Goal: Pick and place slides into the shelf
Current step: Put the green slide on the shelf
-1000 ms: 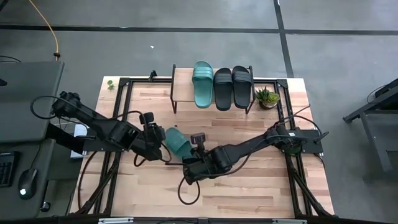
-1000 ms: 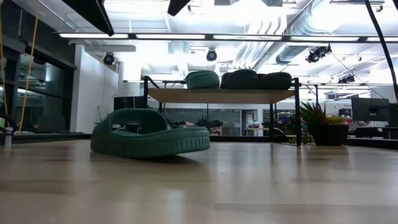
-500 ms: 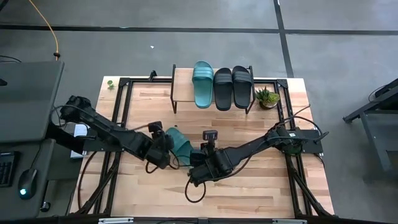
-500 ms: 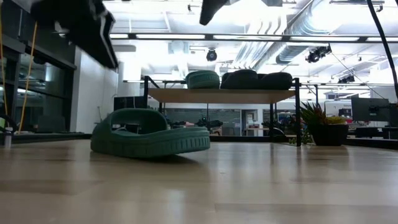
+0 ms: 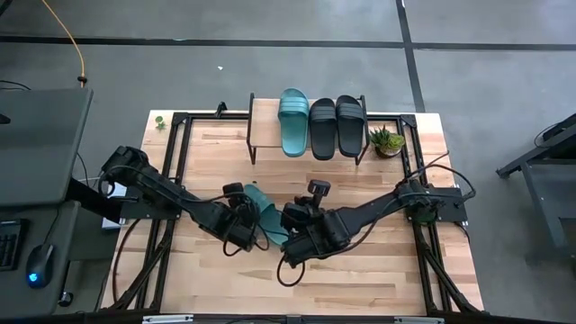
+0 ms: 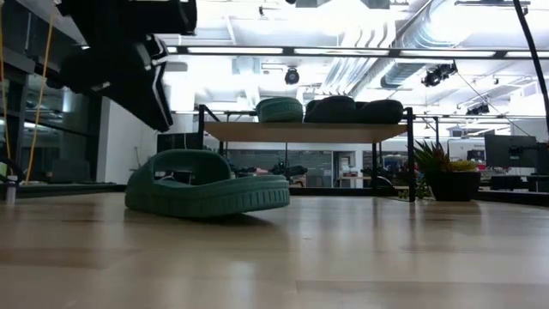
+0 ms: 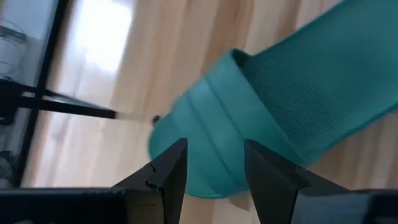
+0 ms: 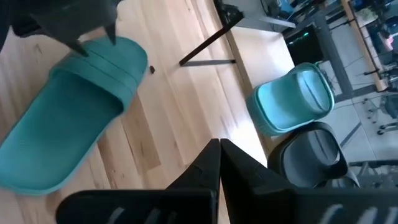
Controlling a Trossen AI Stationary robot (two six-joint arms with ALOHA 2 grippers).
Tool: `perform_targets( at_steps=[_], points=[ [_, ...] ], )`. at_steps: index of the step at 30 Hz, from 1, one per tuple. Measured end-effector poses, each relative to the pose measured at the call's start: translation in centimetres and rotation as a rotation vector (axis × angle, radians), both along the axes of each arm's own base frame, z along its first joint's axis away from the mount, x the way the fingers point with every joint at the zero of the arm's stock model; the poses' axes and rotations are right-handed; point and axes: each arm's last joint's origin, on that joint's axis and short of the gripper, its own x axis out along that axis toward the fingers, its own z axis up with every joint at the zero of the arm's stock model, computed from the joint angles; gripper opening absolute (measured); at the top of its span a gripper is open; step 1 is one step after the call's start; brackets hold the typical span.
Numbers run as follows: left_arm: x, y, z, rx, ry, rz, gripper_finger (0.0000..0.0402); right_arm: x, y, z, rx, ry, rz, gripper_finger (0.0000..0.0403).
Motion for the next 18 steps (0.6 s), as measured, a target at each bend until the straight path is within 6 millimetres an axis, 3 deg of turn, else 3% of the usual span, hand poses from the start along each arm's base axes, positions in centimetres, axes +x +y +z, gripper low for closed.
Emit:
perform_targets(
  at_steps=[14,18],
  points=[
    [1.9,-1.1,0.0,-0.161,-0.103,-0.136,0.0144,0.0,0.1,0.0,-0.003,-0.005,-0.001,0.0],
    [2.2,-1.2,-0.6,-0.163,-0.086,-0.14,0.0171,-0.2,-0.1,0.5,-0.06,-0.01,0.015,0.0]
  ],
)
